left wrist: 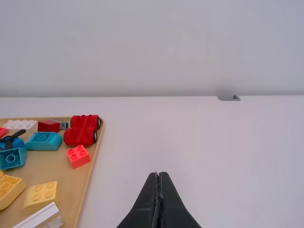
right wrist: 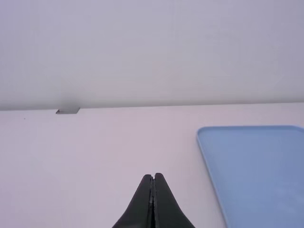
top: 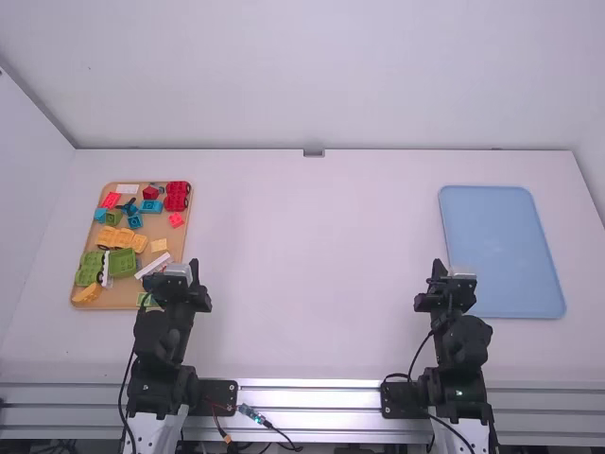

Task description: Assemble lego blocks to make yellow taxi

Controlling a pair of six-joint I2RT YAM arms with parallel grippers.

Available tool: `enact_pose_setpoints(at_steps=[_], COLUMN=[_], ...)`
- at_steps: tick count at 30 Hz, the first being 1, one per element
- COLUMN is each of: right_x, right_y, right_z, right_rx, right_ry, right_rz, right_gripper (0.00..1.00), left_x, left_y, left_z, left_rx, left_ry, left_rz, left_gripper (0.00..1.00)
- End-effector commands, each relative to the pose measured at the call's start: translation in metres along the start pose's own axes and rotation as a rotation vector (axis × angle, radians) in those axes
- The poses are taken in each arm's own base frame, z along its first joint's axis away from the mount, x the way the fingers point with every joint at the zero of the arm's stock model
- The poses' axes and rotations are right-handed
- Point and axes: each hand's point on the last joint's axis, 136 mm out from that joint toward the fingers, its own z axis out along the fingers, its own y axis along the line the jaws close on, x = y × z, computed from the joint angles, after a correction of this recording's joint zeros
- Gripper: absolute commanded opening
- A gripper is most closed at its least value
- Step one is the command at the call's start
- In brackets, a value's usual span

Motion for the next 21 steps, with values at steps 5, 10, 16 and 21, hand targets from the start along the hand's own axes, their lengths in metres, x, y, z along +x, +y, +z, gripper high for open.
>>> enact_pose_setpoints(at_steps=[5,10,16,21], right_x=[-0.001,-0.002,-0.002,-0.008], right_y=[0.003,0.005,0.005,0.005], right_z=[-0.001,-0.002,-0.003,-0.003], right_rx=[-0.022,-0.036,-0.036,-0.038], right_ry=[0.033,0.076,0.118,0.138], right_rz=[-0.034,-0.040,-0.045,-0.085], right_gripper=[0.04,0.08,0.12,0.16], left_x=[-0.001,-0.002,-0.010,-0.035], left_y=[-0.002,0.004,0.004,0.002], left_z=[-0.001,-0.002,-0.003,0.000], left_rx=[-0.002,-0.044,-0.041,-0.031], left_ry=[0.036,0.090,0.128,0.109], left_rz=[-0.032,-0.064,-0.024,0.042], left_gripper=[0.04,0.09,0.16,0.24])
